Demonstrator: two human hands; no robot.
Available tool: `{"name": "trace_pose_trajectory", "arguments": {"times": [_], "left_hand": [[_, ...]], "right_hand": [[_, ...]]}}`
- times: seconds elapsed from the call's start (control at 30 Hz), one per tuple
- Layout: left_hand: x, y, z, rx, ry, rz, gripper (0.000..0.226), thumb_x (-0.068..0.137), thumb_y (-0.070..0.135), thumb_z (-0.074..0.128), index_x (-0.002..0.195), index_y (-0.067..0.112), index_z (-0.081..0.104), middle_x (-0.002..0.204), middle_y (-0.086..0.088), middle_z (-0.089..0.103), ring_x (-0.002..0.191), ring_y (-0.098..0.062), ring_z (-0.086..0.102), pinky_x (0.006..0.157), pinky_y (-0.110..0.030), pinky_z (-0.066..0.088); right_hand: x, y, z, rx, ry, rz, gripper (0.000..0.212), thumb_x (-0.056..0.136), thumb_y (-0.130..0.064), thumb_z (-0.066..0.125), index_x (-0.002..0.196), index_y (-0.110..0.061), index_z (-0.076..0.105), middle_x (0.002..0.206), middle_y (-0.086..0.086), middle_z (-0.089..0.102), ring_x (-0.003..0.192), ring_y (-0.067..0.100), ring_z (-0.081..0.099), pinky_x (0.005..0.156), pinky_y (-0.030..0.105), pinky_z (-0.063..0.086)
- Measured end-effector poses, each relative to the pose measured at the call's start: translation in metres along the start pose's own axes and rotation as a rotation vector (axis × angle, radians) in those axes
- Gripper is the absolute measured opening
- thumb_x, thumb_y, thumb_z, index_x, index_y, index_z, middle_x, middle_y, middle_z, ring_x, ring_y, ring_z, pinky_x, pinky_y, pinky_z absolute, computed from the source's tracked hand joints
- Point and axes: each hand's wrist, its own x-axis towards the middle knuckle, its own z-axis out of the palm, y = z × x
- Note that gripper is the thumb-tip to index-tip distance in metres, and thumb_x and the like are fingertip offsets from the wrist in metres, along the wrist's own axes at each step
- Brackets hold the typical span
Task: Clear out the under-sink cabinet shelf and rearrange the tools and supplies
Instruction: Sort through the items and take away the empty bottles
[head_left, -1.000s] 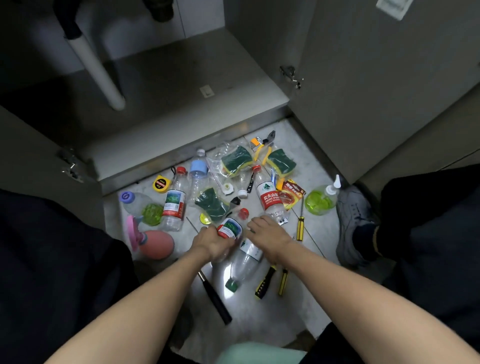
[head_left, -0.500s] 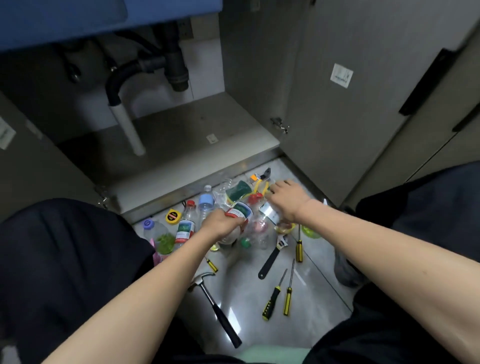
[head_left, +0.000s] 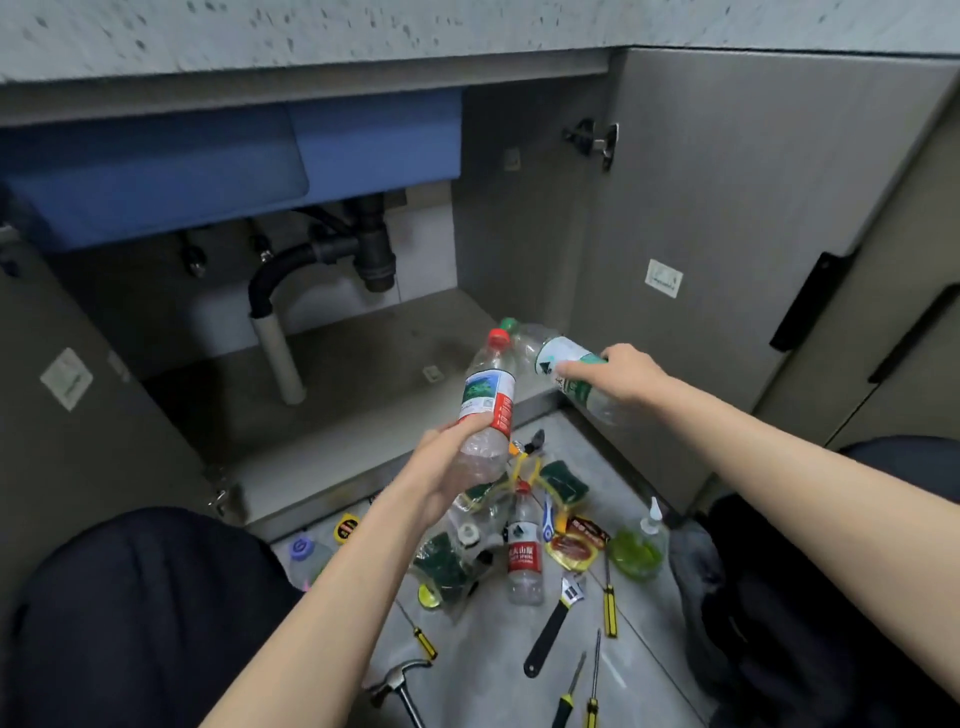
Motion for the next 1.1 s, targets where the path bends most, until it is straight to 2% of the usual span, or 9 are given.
{"name": "trace_pose_trajectory", "arguments": {"times": [0.1, 0.23, 0.4, 0.57, 0.67, 0.83, 0.93, 1.0, 1.1], "left_hand": [[-0.007, 0.026, 0.021, 0.051, -0.028, 0.094, 0.054, 0.084, 0.027, 0.076, 0.13, 0.005, 0.058, 0.108, -0.016, 0.073, 0.086, -0.027, 0.07, 0.076, -0.039, 0.056], [-0.029, 0.065, 0.058, 0.186, -0.074, 0.281, 0.047, 0.083, 0.039, 0.075, 0.125, 0.021, 0.065, 0.109, -0.006, 0.074, 0.091, -0.019, 0.072, 0.07, -0.032, 0.055], [-0.068, 0.104, 0.11, 0.359, -0.268, 0.505, 0.044, 0.079, 0.04, 0.073, 0.122, 0.031, 0.068, 0.112, 0.002, 0.074, 0.098, -0.012, 0.071, 0.077, -0.027, 0.052], [-0.091, 0.101, 0.174, 0.6, -0.485, 0.589, 0.034, 0.082, 0.03, 0.074, 0.114, 0.041, 0.068, 0.107, 0.005, 0.075, 0.098, -0.017, 0.072, 0.087, -0.031, 0.058], [-0.099, 0.083, 0.212, 0.713, -0.604, 0.607, 0.035, 0.082, 0.028, 0.075, 0.114, 0.038, 0.066, 0.101, 0.004, 0.075, 0.089, -0.017, 0.073, 0.086, -0.037, 0.058], [-0.105, 0.038, 0.257, 0.976, -0.768, 0.601, 0.043, 0.074, 0.043, 0.075, 0.113, 0.047, 0.059, 0.102, 0.011, 0.073, 0.094, -0.016, 0.071, 0.09, -0.045, 0.057], [-0.111, -0.001, 0.27, 1.187, -0.836, 0.542, 0.067, 0.063, 0.06, 0.071, 0.126, 0.058, 0.049, 0.104, 0.024, 0.068, 0.088, 0.0, 0.069, 0.083, -0.03, 0.059], [-0.116, -0.03, 0.277, 1.326, -0.91, 0.519, 0.061, 0.064, 0.065, 0.067, 0.121, 0.059, 0.047, 0.099, 0.027, 0.065, 0.084, 0.003, 0.067, 0.076, -0.025, 0.059], [-0.122, -0.076, 0.292, 1.474, -1.002, 0.437, 0.049, 0.071, 0.065, 0.065, 0.116, 0.049, 0.052, 0.097, 0.021, 0.064, 0.088, 0.0, 0.062, 0.081, -0.029, 0.055]], "right_hand": [[0.0, -0.013, -0.023, 0.441, -0.044, 0.092, 0.081, 0.07, -0.072, 0.07, 0.114, -0.004, 0.064, 0.106, 0.015, 0.07, 0.086, 0.036, 0.072, 0.075, 0.044, 0.061], [-0.018, -0.024, -0.076, 0.833, -0.026, 0.008, 0.053, 0.081, -0.053, 0.072, 0.106, -0.007, 0.071, 0.089, 0.014, 0.074, 0.069, 0.028, 0.071, 0.064, 0.035, 0.057], [-0.082, 0.006, -0.135, 0.999, 0.08, -0.179, 0.054, 0.078, -0.053, 0.066, 0.112, -0.011, 0.07, 0.089, 0.01, 0.074, 0.065, 0.022, 0.069, 0.054, 0.027, 0.052], [-0.145, 0.081, -0.146, 1.013, 0.272, -0.11, 0.055, 0.076, -0.057, 0.069, 0.116, -0.019, 0.068, 0.096, 0.001, 0.076, 0.077, 0.017, 0.073, 0.061, 0.033, 0.056], [-0.18, 0.127, -0.138, 0.986, 0.361, -0.043, 0.048, 0.078, -0.059, 0.071, 0.115, -0.028, 0.07, 0.102, -0.001, 0.077, 0.083, 0.015, 0.075, 0.058, 0.027, 0.056], [-0.24, 0.202, -0.116, 0.791, 0.431, 0.113, 0.041, 0.081, -0.062, 0.07, 0.117, -0.041, 0.067, 0.104, -0.01, 0.076, 0.088, 0.008, 0.074, 0.069, 0.026, 0.054], [-0.292, 0.252, -0.101, 0.62, 0.382, 0.237, 0.05, 0.076, -0.064, 0.071, 0.122, -0.048, 0.061, 0.11, -0.019, 0.072, 0.098, 0.003, 0.069, 0.087, 0.032, 0.052], [-0.326, 0.282, -0.09, 0.547, 0.307, 0.354, 0.052, 0.071, -0.068, 0.071, 0.118, -0.048, 0.062, 0.107, -0.019, 0.072, 0.097, 0.003, 0.069, 0.091, 0.033, 0.053], [-0.367, 0.325, -0.071, 0.376, 0.223, 0.576, 0.046, 0.074, -0.064, 0.073, 0.112, -0.043, 0.06, 0.1, -0.014, 0.071, 0.089, 0.005, 0.068, 0.087, 0.035, 0.055]]}}
